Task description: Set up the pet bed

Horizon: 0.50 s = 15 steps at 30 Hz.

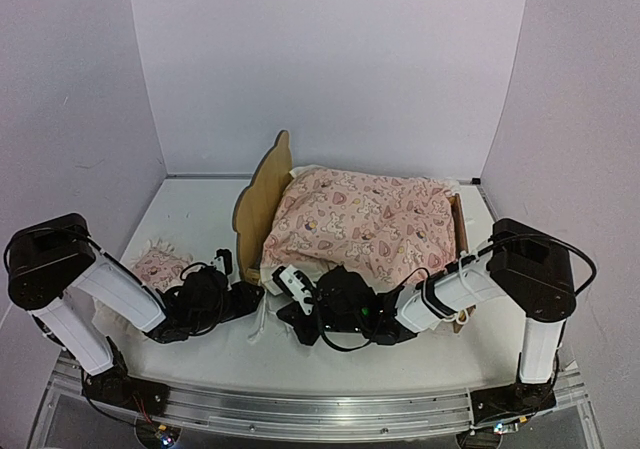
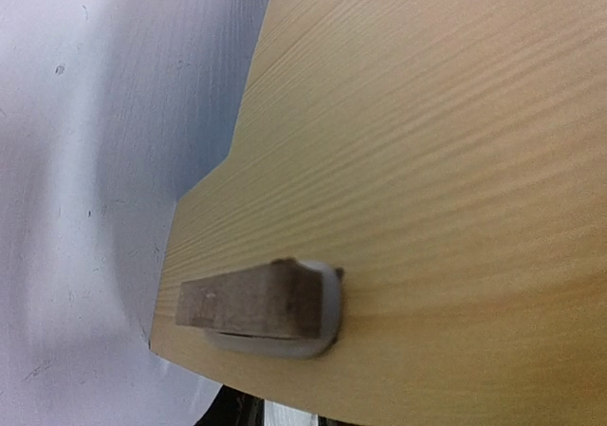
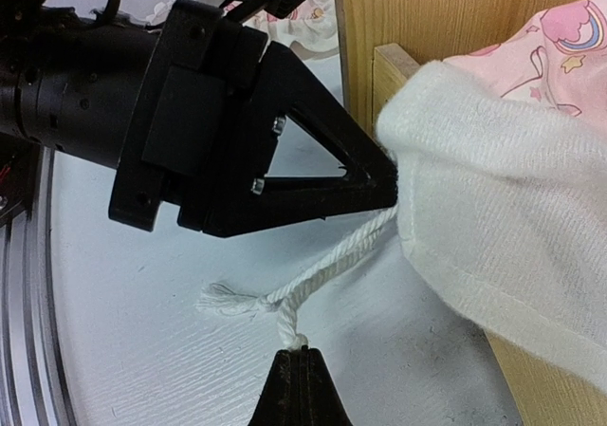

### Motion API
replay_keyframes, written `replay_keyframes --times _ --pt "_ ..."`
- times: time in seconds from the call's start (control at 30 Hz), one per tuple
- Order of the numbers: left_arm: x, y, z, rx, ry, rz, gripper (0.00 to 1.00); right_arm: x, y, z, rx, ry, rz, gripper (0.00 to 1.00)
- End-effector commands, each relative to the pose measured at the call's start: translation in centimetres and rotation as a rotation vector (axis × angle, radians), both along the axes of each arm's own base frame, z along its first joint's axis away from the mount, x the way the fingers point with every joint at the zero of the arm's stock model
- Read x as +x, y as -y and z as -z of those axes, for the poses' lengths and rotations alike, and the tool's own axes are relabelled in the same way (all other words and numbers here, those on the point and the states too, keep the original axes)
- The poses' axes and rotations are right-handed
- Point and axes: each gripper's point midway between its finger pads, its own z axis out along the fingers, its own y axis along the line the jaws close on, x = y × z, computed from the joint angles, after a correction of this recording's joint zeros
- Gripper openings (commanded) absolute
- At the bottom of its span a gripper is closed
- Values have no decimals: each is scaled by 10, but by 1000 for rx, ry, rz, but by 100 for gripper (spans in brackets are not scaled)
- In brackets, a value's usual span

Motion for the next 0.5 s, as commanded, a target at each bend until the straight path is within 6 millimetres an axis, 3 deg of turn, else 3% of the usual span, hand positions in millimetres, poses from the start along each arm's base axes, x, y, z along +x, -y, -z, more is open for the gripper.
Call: replay_keyframes --times 0.0,0.13,0.3,0.47 --pt "21 15 -36 -58 122 -26 19 3 -7 -47 118 42 -7 0" --pt "22 16 -40 -81 145 -23 16 3 -8 -47 120 41 -10 0" --pt "22 14 -46 -85 180 -21 4 5 -9 -47 123 32 5 0" --pt "13 7 -49 -77 194 3 0 21 -8 -46 117 29 94 0"
